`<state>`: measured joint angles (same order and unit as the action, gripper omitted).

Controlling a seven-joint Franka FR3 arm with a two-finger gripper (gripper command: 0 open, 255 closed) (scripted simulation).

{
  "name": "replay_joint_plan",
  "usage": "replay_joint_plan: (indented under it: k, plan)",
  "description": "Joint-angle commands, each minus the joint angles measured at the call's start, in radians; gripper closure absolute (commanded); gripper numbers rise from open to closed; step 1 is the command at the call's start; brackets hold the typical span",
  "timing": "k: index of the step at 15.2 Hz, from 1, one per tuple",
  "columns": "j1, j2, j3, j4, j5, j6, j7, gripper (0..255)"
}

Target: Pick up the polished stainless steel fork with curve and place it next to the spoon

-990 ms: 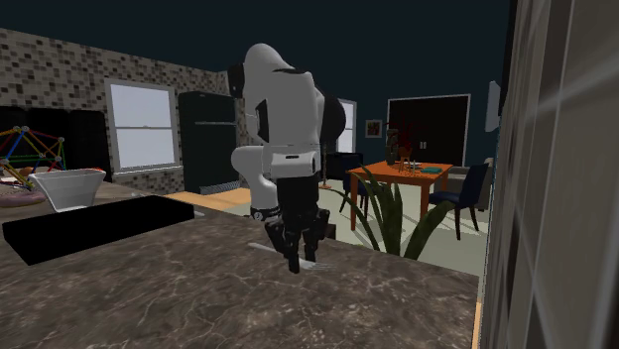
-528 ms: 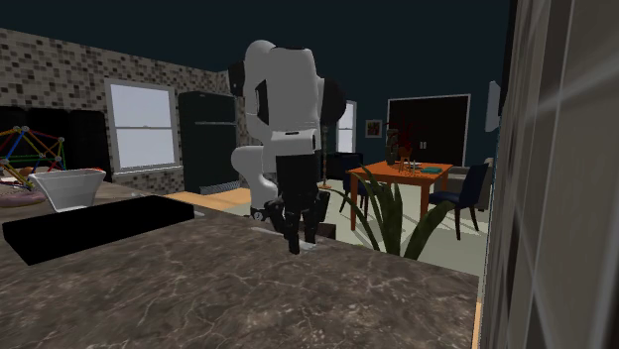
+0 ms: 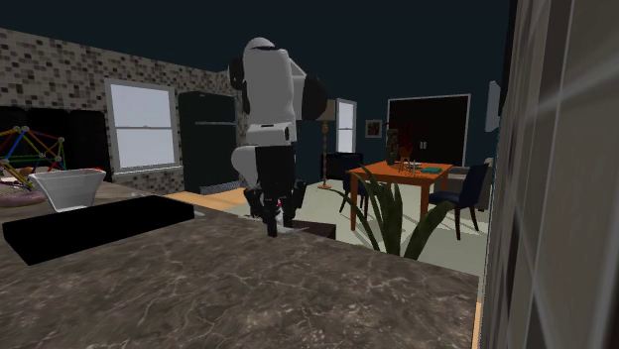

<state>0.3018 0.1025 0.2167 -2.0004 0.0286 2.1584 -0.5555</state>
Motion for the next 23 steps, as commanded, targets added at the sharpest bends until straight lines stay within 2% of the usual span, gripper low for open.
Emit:
replay_joint_plan:
  k: [1, 7, 12, 17, 23]
  plan:
    - [-0.021, -0.064, -0.012, -0.078, 0.02, 0.014, -0.043, 255]
    - [-0.065, -0.249, -0.065, -0.291, 0.064, 0.038, -0.168, 255]
    - [-0.1, -0.395, -0.126, -0.44, 0.075, 0.035, -0.271, 255]
    - [-0.142, -0.533, -0.199, -0.564, 0.057, 0.014, -0.373, 255]
    - [-0.215, -0.683, -0.298, -0.677, -0.001, -0.031, -0.499, 255]
